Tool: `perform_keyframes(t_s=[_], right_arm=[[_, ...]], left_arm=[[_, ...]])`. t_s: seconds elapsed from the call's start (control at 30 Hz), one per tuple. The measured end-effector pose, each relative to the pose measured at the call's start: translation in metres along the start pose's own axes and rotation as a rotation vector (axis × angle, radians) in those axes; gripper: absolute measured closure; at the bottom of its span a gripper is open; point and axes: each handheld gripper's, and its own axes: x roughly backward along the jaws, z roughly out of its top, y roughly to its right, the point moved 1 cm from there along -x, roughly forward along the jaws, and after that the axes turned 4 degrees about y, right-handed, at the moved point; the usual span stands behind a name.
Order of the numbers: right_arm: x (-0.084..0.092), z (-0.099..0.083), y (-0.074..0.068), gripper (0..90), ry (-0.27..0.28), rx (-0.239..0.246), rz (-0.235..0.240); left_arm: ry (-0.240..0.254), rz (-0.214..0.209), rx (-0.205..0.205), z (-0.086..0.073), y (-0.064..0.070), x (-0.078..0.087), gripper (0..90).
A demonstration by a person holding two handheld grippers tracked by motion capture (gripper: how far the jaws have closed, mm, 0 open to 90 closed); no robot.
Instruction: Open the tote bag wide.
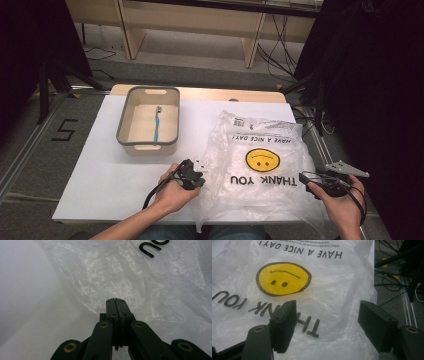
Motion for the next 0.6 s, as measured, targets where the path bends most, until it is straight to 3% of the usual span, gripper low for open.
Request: perform_keyframes(t_s=[0.17, 0.3, 0.33, 0.47, 0.6], right_arm=[[-0.003, -0.003, 0.002, 33.2, -0.019, -0.012, -0.007], [-0.003, -0.007, 0.006, 33.2, -0.048, -0.040, -0.022], [-0.003, -0.007, 0.006, 33.1, -0.050, -0.041, -0.022], [-0.003, -0.007, 0.006, 33.0, -0.050, -0.040, -0.024], [-0.004, -0.008, 0.007, 31.8, -0.068, -0.050, -0.035]], left_arm=[[0.012, 0.032, 0.022, 0.001, -0.012, 0.007, 89.8], [0.038, -0.001, 0.030, 0.003, -0.006, 0.011, 89.5], [0.046, -0.009, 0.036, 0.004, -0.004, 0.012, 86.3], [0.044, -0.037, 0.088, 0.008, 0.007, 0.008, 47.9], [-0.018, -0.037, 0.027, 0.004, 0.018, -0.001, 32.8]])
